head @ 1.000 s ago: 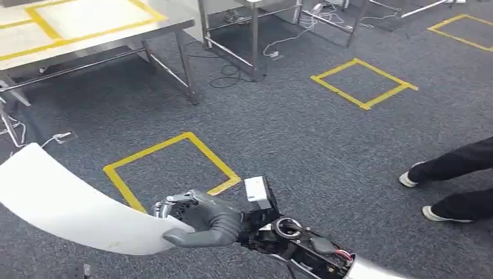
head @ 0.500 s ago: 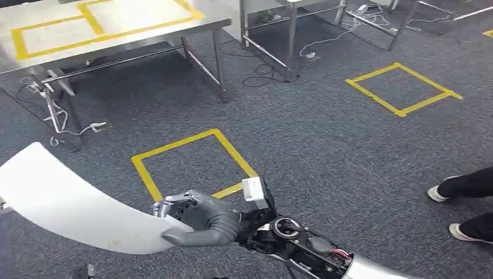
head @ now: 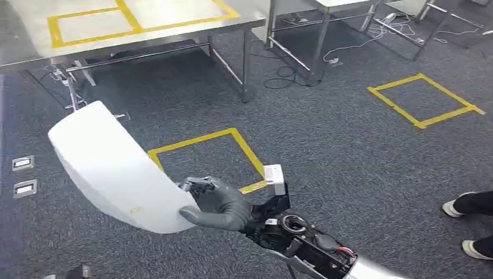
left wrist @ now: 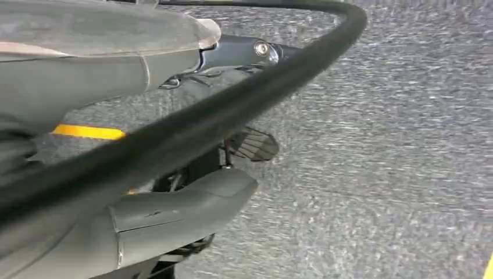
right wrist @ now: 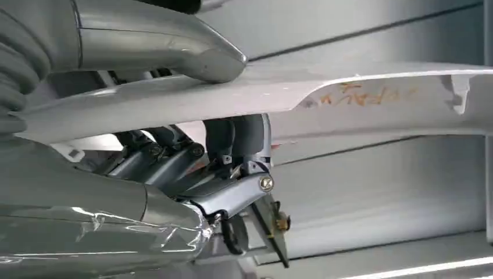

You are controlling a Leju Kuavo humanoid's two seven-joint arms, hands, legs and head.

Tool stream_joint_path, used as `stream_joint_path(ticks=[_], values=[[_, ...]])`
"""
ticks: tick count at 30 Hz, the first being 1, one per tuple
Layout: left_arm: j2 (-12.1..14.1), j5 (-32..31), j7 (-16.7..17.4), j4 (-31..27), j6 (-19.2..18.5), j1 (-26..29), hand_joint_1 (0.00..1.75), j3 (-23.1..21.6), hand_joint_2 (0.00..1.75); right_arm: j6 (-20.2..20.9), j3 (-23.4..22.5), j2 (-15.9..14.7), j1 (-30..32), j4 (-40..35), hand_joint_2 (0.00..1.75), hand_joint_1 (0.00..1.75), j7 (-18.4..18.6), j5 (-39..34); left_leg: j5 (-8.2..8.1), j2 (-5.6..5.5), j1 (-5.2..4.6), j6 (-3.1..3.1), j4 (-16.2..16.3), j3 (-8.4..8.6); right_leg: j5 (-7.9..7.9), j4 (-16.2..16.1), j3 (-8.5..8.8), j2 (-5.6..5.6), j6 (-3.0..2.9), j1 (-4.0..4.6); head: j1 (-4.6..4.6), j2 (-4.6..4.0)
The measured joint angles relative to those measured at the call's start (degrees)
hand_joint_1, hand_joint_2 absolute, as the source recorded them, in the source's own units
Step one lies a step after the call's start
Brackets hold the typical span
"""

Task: Take the parts from the cabinet and place them on the table.

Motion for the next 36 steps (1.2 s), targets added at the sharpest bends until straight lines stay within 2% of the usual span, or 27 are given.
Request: stream_joint_path(ticks=[1, 2, 3, 5, 6, 7, 10, 11, 12, 15, 16, 17, 18, 20, 22, 23, 25, 26, 27, 28, 30, 31, 32, 33, 34, 35, 36], values=[[0.0, 0.0, 0.0, 0.0, 0.0, 0.0, 0.0, 0.0, 1.75, -0.2, -0.3, -0.1, 0.3, 0.2, 1.75, 1.75, -0.1, 0.0, -0.16, -0.33, -0.12, 0.03, 0.0, 0.24, 0.27, 1.6, -1.2, 0.03, -0.07, 0.0, 0.26, 0.0], [0.0, 0.0, -0.1, 0.0, 0.0, 0.1, 0.0, 0.0, 1.75, -0.3, -0.5, -0.2, 0.3, 0.3, 1.75, 1.75, -0.2, -0.1, -0.4, -0.63, -0.18, -0.01, 0.0, 0.57, 1.96, 0.2, -0.94, 0.08, -0.21, 0.02, 0.39, 0.0], [0.0, 0.0, -0.1, 0.0, 0.0, 0.1, 0.0, 0.0, 1.75, -0.4, -0.6, -0.2, 0.3, 0.4, 1.75, 1.75, -0.2, -0.1, -0.67, -0.87, -0.24, -0.08, 0.0, 0.99, 4.55, -3.2, 0.41, 0.13, -0.46, 0.03, 0.61, 0.0], [-0.1, 0.0, -0.1, 0.0, 0.0, 0.0, 0.0, 0.0, 1.75, -1.1, -1.0, -0.3, 0.3, 0.4, 1.75, 1.75, -0.3, -0.1, -1.35, -1.3, -0.31, -0.34, 0.0, 2.01, 10.52, -13.4, 4.56, 0.51, -1.28, 0.17, 1.05, 0.0], [-0.2, 0.0, -0.1, 0.0, 0.0, -0.1, 0.0, 0.0, 1.75, -1.7, -1.3, -0.3, 0.3, 0.5, 1.75, 1.75, -0.5, 0.0, -1.74, -1.5, -0.69, -0.66, 0.2, 2.15, 10.78, -16.0, 5.65, 1.05, -1.76, 0.56, 1.36, 0.0], [-0.2, 0.0, -0.1, 0.0, 0.0, -0.1, 0.0, 0.0, 1.75, -2.1, -1.5, -0.3, 0.3, 0.5, 1.75, 1.75, -0.6, 0.1, -1.89, -1.7, -0.69, -0.93, 0.3, 2.1, 9.94, -17.5, 6.63, 0.8, -1.88, 0.46, 1.42, 0.0], [-0.2, 0.0, -0.1, 0.0, 0.0, 0.0, 0.0, 0.0, 1.75, -2.3, -2.0, -0.3, 0.4, 0.5, 1.75, 1.75, -0.8, 0.2, -2.23, -1.66, -0.61, -1.84, 0.0, 2.38, 9.71, -17.8, 7.26, 0.87, -2.34, 0.47, 1.25, 0.0], [-0.1, 0.0, -0.1, 0.0, 0.0, 0.0, 0.0, 0.0, 1.75, -2.4, -2.0, -0.3, 0.4, 0.5, 1.75, 1.75, -0.9, 0.2, -2.74, -1.37, -0.36, -2.18, 0.4, 2.54, 9.81, -18.7, 8.34, 0.73, -2.47, 0.06, 1.16, 0.0], [-0.2, 0.0, -0.1, 0.0, 0.0, 0.0, 0.0, 0.0, 1.75, -2.6, -2.2, -0.3, 0.3, 0.5, 1.75, 1.75, -1.0, 0.2, -3.47, -1.07, -0.38, -2.48, 2.7, 1.57, 9.67, -19.1, 8.87, 0.63, -2.68, 0.12, 0.7, 0.0], [-0.2, 0.0, -0.1, 0.0, 0.0, -0.1, 0.0, 0.0, 1.75, -2.7, -2.4, -0.3, 0.5, 0.5, 1.75, 1.75, -1.4, 0.2, -7.7, -0.97, -0.21, -3.07, 16.4, -7.35, 8.68, -19.2, 9.69, 0.24, -3.15, 0.12, -0.4, 0.0], [-0.2, 0.0, -0.1, 0.0, 0.0, 0.1, 0.0, 0.0, 1.75, -2.8, -2.4, -0.3, 0.7, 0.5, 1.75, 1.75, -1.4, 0.2, -7.48, -0.92, -0.08, -3.22, 19.0, -9.67, 8.24, -19.2, 10.16, 0.25, -3.14, 0.12, -0.61, 0.0], [-0.2, 0.0, -0.1, 0.0, 0.0, 0.2, 0.0, 0.0, 1.75, -2.8, -2.5, -0.4, 0.9, 0.5, 1.75, 1.75, -1.5, 0.2, -5.63, -0.84, 0.07, -3.32, 18.4, -10.37, 7.69, -19.2, 10.86, 0.3, -3.08, 0.08, -0.9, 0.0], [-0.1, 0.0, -0.1, 0.0, 0.0, 0.3, 0.0, 0.0, 1.75, -2.9, -2.6, -0.4, 1.0, 0.5, 1.75, 1.75, -1.5, 0.2, -2.68, -0.72, 0.16, -3.38, 15.3, -9.71, 7.09, -19.2, 11.67, 0.38, -2.94, 0.01, -1.18, 0.0], [0.1, -0.2, -0.1, 0.0, 0.0, 0.3, 0.0, 0.0, 1.75, -3.0, -3.0, -0.4, 1.0, 0.5, 1.75, 1.75, -1.7, 0.2, 4.68, -0.33, 0.44, -3.43, 4.7, -6.13, 5.54, -19.1, 13.59, 0.37, -2.36, -0.12, -1.88, 0.0], [0.0, -0.2, -0.1, 0.0, 0.0, 0.4, 0.0, 0.0, 1.75, -2.9, -3.2, -0.4, 0.9, 0.5, 1.75, 1.75, -1.7, 0.2, 2.98, -0.14, -0.14, -2.83, 1.8, -4.14, 4.24, -19.0, 13.41, 0.25, -1.57, 0.33, -2.3, 0.0], [0.0, -0.3, 0.0, 0.0, 0.0, 0.1, 0.0, 0.0, 1.75, -2.8, -3.3, -0.4, 1.0, 0.5, 1.75, 1.75, -1.7, 0.4, 2.21, -0.09, -0.01, -1.91, 2.2, -4.06, 4.09, -19.6, 13.77, 0.17, -1.38, 0.37, -2.14, 0.0], [-0.1, -0.4, 0.0, 0.0, 0.0, 0.1, 0.0, 0.0, 1.75, -2.7, -3.4, -0.4, 1.0, 0.5, 1.75, 1.75, -1.7, 0.4, 1.36, -0.23, -0.12, -0.99, 1.8, -3.56, 3.92, -19.4, 15.21, 0.12, -0.88, 0.34, -1.4, 0.0], [-0.1, -0.4, 0.0, 0.0, 0.0, 0.2, 0.0, 0.0, 1.75, -2.7, -3.5, -0.4, 1.0, 0.5, 1.75, 1.75, -1.7, 0.4, 1.12, -0.37, 0.09, -0.66, 1.6, -2.73, 3.78, -18.4, 14.44, 0.09, -0.66, 0.28, -1.4, 0.0], [-0.1, -0.3, 0.0, 0.0, 0.0, 0.3, 0.0, 0.0, 1.75, -2.7, -3.5, -0.4, 0.9, 0.5, 1.75, 1.75, -1.7, 0.4, 0.65, -0.35, 0.06, -0.3, 1.5, -2.09, 3.76, -15.2, 13.27, 0.23, -0.49, 0.11, -0.96, -0.02], [-0.1, -0.3, 0.0, 0.0, 0.0, 0.3, 0.0, 0.0, 1.75, -2.7, -3.6, -0.4, 0.9, 0.5, 1.75, 1.75, -1.8, 0.4, 0.29, -0.34, 0.04, -0.05, 1.5, -1.53, 2.81, -10.5, 10.67, 0.24, -0.28, 0.14, -0.61, 0.0], [0.0, -0.4, 0.0, 0.0, 0.0, 0.2, 0.0, 0.0, 1.75, -2.7, -3.8, -0.5, 1.1, 0.5, 1.75, 1.75, -1.7, 0.4, -0.72, -0.41, -0.14, 0.24, 1.5, -0.5, -1.17, -1.3, 4.3, 0.23, -0.07, 0.12, 0.04, 0.0], [0.0, -0.4, 0.0, 0.0, 0.0, 0.2, 0.0, 0.0, 1.75, -2.6, -3.8, -0.6, 1.3, 0.5, 1.75, 1.75, -1.7, 0.4, -1.16, -0.54, -0.21, 0.25, 1.5, 0.15, -2.57, 1.0, 2.07, 0.24, -0.09, 0.14, 0.33, 0.0], [0.0, -0.4, 0.0, 0.0, 0.0, 0.3, 0.0, 0.0, 1.75, -2.6, -3.8, -0.6, 1.4, 0.5, 1.75, 1.75, -1.7, 0.5, -1.7, -0.65, -0.3, 0.27, 1.5, 0.94, -2.42, 0.9, 0.79, 0.25, -0.3, 0.16, 0.48, 0.0], [0.0, -0.4, 0.1, 0.0, 0.0, 0.3, 0.0, 0.0, 1.75, -2.6, -3.8, -0.6, 1.4, 0.5, 1.75, 1.75, -1.7, 1.0, -2.22, -0.84, -0.39, 0.26, 1.5, 1.74, -0.71, -1.3, 0.62, 0.26, -0.6, 0.23, 0.63, 0.0], [0.0, -0.4, 0.1, 0.0, 0.0, 0.4, 0.0, 0.0, 1.75, -2.6, -3.8, -0.6, 1.4, 0.5, 1.75, 1.75, -1.7, 1.5, -2.72, -1.42, -0.43, 0.19, 1.5, 2.57, 2.62, -5.5, 1.23, 0.44, -1.05, 0.46, 0.9, 0.0], [0.0, -0.4, 0.1, 0.0, 0.0, 0.3, 0.0, 0.0, 1.75, -2.6, -3.8, -0.6, 1.4, 0.5, 1.75, 1.75, -1.7, 2.0, -3.23, -1.97, -0.47, -0.06, 1.4, 3.27, 7.15, -10.6, 2.19, 1.34, -1.55, 0.64, 1.0, 0.0], [-0.3, -0.4, 0.2, 0.0, 0.0, 0.3, 0.0, 0.0, 1.75, -2.6, -3.8, -0.8, 1.4, 0.5, 1.75, 1.75, -1.8, 2.3, -3.59, -2.15, -0.23, -0.12, 1.3, 3.31, 12.13, -15.2, 2.68, 3.72, -2.1, 0.74, 1.27, 0.0]])
